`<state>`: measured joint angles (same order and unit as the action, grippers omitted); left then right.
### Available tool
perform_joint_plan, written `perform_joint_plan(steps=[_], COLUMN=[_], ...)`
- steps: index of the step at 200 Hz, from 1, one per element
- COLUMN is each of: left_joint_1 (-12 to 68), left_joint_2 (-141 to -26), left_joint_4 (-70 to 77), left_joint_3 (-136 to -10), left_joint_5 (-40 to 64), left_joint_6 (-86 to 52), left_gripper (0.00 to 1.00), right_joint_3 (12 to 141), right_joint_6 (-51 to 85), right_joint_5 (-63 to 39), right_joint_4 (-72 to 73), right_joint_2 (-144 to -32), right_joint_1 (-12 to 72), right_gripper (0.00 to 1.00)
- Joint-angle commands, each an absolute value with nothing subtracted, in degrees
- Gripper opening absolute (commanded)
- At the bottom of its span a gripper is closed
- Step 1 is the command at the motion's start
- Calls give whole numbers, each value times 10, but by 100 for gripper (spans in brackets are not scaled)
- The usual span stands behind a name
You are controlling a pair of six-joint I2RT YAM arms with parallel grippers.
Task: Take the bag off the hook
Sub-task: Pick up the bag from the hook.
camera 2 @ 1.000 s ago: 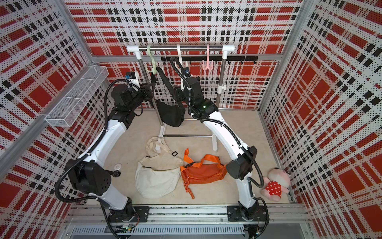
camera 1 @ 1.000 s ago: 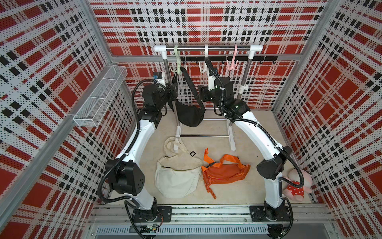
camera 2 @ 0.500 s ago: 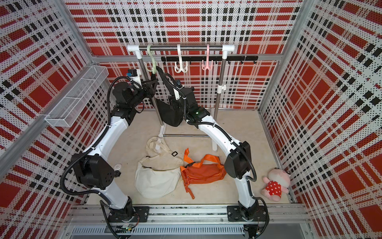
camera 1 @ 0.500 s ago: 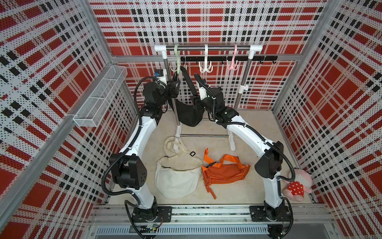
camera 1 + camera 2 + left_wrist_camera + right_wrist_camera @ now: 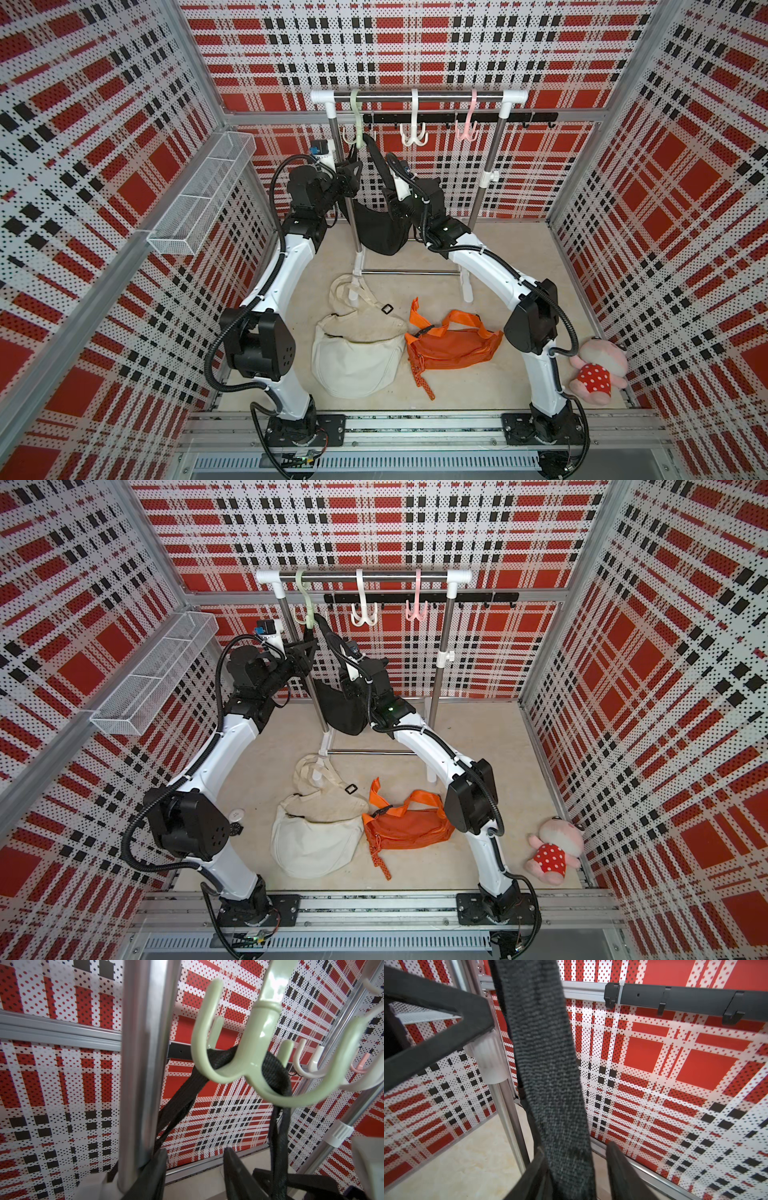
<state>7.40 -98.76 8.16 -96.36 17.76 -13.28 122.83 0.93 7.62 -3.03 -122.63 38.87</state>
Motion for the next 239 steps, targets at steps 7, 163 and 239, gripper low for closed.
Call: perform_joint_plan(steps=[7, 163, 239], left_joint_1=[69, 68, 96], left_joint_2=[-975, -975, -993], left_joint_4=[93, 122, 130], left_joint_3=[-960, -964, -994], left_joint_5=[175, 194, 196], left_joint_6=[-133, -160, -158], left_gripper=[48, 47, 40], right_joint_3=[1247, 1395, 1460], right_joint_6=[-6, 37, 121], right_joint_5=[69, 94, 116], right_joint_4=[4, 7, -61], right_joint_2=[-1232, -1257, -1265], right_joint_1=[391, 391, 388], right_gripper=[32, 0, 0])
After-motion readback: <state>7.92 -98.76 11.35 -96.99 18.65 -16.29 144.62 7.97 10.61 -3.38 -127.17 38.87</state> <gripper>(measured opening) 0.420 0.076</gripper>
